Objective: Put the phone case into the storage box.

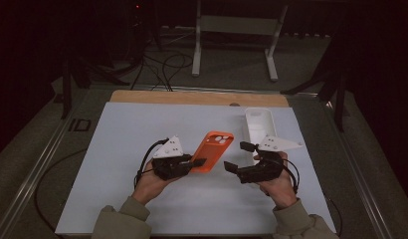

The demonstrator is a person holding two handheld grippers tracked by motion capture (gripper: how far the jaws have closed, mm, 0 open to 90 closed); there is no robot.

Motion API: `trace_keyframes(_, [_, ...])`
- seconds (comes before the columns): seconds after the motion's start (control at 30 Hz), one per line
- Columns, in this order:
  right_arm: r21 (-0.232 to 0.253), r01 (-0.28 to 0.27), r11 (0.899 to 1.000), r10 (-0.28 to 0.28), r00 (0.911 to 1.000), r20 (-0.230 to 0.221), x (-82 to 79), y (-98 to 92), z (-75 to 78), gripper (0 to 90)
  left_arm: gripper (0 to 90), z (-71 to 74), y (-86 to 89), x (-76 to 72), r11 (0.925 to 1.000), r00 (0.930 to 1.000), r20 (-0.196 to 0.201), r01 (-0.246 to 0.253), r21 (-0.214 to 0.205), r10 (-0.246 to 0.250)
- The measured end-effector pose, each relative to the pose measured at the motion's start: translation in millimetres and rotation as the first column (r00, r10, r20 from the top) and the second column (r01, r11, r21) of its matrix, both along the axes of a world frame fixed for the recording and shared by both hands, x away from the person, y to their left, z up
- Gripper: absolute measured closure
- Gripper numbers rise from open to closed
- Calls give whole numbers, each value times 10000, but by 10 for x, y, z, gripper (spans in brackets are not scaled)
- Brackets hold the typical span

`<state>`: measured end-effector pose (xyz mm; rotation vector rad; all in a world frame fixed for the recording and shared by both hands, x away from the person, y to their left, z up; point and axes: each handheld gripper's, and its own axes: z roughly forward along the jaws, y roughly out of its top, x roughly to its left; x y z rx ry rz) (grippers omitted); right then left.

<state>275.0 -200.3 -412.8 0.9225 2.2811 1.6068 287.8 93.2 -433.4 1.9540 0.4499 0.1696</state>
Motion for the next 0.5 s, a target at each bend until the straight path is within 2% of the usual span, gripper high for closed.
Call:
trace_keyframes(0.17, [143, 15, 9999, -14, 9999, -102, 5, -11, 1, 78, 855, 11, 13, -4, 9997, 9997, 107, -230, 33, 230])
trace_keyframes(0.33, [334, 120, 9994, -113, 9997, -194, 9, -20, 10, 78, 855, 24, 28, -12, 9964, 9960, 308, -842, 74, 839])
trace_keyframes(0.37, [334, 120, 9994, -113, 9997, -194, 9, -20, 10, 78, 855, 24, 28, -12, 9964, 9960, 308, -842, 74, 839])
trace_keyframes(0.4, [346, 158, 9993, -151, 9997, -204, 7, -23, 14, 78, 855, 30, 36, -13, 9942, 9936, 361, -1076, 80, 1073])
trace_keyframes(0.5, [385, 167, 9991, -159, 9997, -209, 4, -25, 19, 78, 855, 35, 50, -11, 9909, 9902, 387, -1344, 40, 1341])
